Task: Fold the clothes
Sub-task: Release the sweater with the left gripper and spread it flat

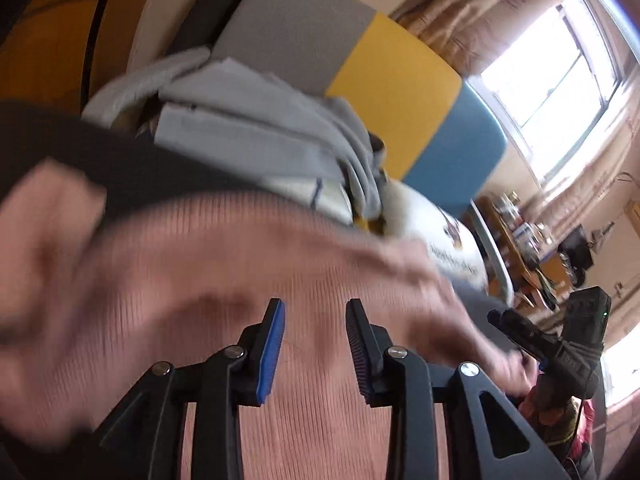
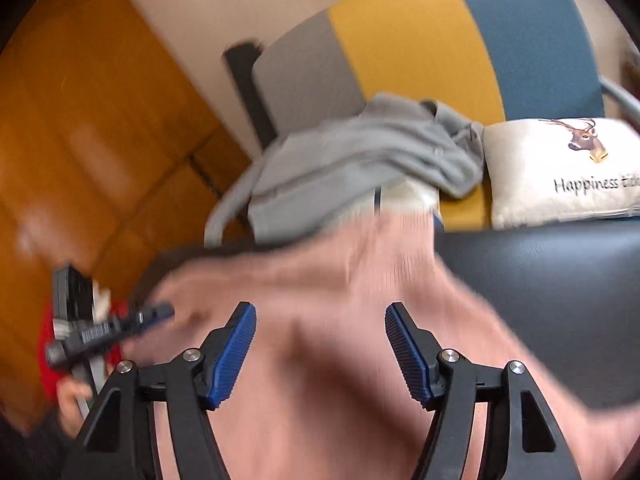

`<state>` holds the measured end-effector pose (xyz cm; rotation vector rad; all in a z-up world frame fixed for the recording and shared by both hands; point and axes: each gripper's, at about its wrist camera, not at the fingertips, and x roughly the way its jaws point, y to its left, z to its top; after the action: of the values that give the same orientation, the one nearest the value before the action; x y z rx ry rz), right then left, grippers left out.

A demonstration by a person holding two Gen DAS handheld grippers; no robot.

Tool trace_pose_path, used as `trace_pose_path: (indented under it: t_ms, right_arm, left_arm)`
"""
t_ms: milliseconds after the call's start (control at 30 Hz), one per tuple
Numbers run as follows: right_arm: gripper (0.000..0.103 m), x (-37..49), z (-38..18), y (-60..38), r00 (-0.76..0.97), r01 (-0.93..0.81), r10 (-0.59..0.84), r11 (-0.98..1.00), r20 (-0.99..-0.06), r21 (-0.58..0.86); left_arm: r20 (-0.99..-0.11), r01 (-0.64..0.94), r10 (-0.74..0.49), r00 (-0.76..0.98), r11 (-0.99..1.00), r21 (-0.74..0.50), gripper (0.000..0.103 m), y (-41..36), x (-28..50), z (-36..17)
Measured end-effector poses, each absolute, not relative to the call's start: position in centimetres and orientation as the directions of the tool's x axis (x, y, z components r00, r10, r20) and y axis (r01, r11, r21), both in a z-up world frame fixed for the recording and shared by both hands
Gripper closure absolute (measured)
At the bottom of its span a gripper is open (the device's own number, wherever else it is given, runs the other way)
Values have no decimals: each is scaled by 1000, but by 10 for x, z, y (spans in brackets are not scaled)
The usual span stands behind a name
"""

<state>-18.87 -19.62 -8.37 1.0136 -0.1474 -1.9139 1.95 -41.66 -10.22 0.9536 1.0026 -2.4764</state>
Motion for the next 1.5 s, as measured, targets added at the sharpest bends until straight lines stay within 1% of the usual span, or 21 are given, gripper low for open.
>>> trace_pose_path:
  t_ms: [33, 67, 133, 233, 300, 333, 433, 533, 600, 667, 767, 867, 933, 967, 1000, 1033, 1100, 1167, 1300, 1400, 1500]
  right_arm:
    - [29, -176, -86, -186, -224, 685, -769, -561, -599, 464]
    - [27, -164, -89, -175, -225, 693, -760, -565, -610, 448]
    - [26, -139, -94, -155, -228, 707, -741, -572, -631, 416]
    - [26, -101, -102, -123, -233, 727, -713, -579, -662, 368]
    - [22, -76, -107, -103, -237, 740, -693, -583, -681, 335]
    - [20, -64, -109, -92, -239, 746, -682, -584, -691, 318]
    - [20, -41, -126, -76, -263, 709, -646, -633, -717, 311]
    - [19, -16, -138, -58, -291, 667, -627, -675, -722, 317]
    - [19, -5, -138, -48, -287, 639, -645, -680, -709, 360]
    - [19, 8, -138, -41, -269, 629, -660, -672, -701, 391]
    - [19, 31, -138, -36, -276, 656, -655, -663, -703, 360]
    - [18, 49, -138, -33, -272, 673, -650, -656, -710, 342]
    - [14, 58, -140, -34, -267, 690, -657, -641, -705, 336]
    - [12, 62, -140, -35, -266, 708, -661, -628, -701, 324]
    - [10, 63, -139, -36, -264, 715, -660, -623, -703, 316]
    - [9, 63, -138, -37, -262, 723, -659, -618, -705, 309]
    - [10, 60, -135, -37, -249, 722, -660, -614, -709, 318]
    - [10, 42, -122, -21, -303, 696, -636, -657, -710, 291]
    - [7, 0, -106, 29, -498, 587, -505, -794, -704, 154]
    - [5, -60, -96, 66, -630, 448, -333, -894, -701, 22]
    - [5, -115, -93, 92, -694, 359, -150, -920, -704, -159]
  left_arm:
    - [-681, 492, -28, -732, -712, -500, 72, -402, 32, -107]
    - [-682, 490, -25, -731, -715, -499, 72, -388, 45, -113]
    - [-685, 491, -20, -728, -712, -501, 72, -361, 70, -123]
    - [-684, 510, 0, -730, -667, -544, 72, -335, 107, -139]
    - [-676, 511, -7, -737, -660, -551, 72, -323, 128, -143]
    - [-674, 510, -13, -739, -664, -547, 72, -318, 137, -145]
    - [-682, 495, -35, -730, -716, -492, 72, -307, 155, -145]
    - [-705, 453, -34, -708, -788, -417, 74, -307, 162, -146]
    - [-724, 425, -48, -689, -835, -349, 83, -308, 164, -146]
    - [-734, 403, -53, -677, -861, -310, 83, -310, 167, -145]
    - [-748, 406, -36, -663, -856, -319, 83, -314, 173, -142]
    - [-758, 409, -50, -650, -864, -294, 83, -310, 184, -139]
    - [-756, 436, -64, -651, -848, -303, 83, -309, 187, -132]
    - [-754, 453, -72, -653, -835, -313, 82, -310, 187, -128]
    - [-751, 470, -79, -655, -821, -323, 77, -310, 188, -123]
    - [-749, 487, -87, -657, -807, -333, 75, -310, 188, -119]
    - [-734, 470, -77, -674, -812, -347, 74, -302, 178, -112]
    - [-715, 434, -57, -697, -827, -357, 74, -291, 163, -106]
    - [-681, 359, -15, -732, -858, -368, 73, -270, 133, -96]
    - [-697, 316, 30, -716, -877, -362, 73, -258, 100, -101]
    - [-709, 292, 55, -703, -887, -358, 73, -248, 79, -106]
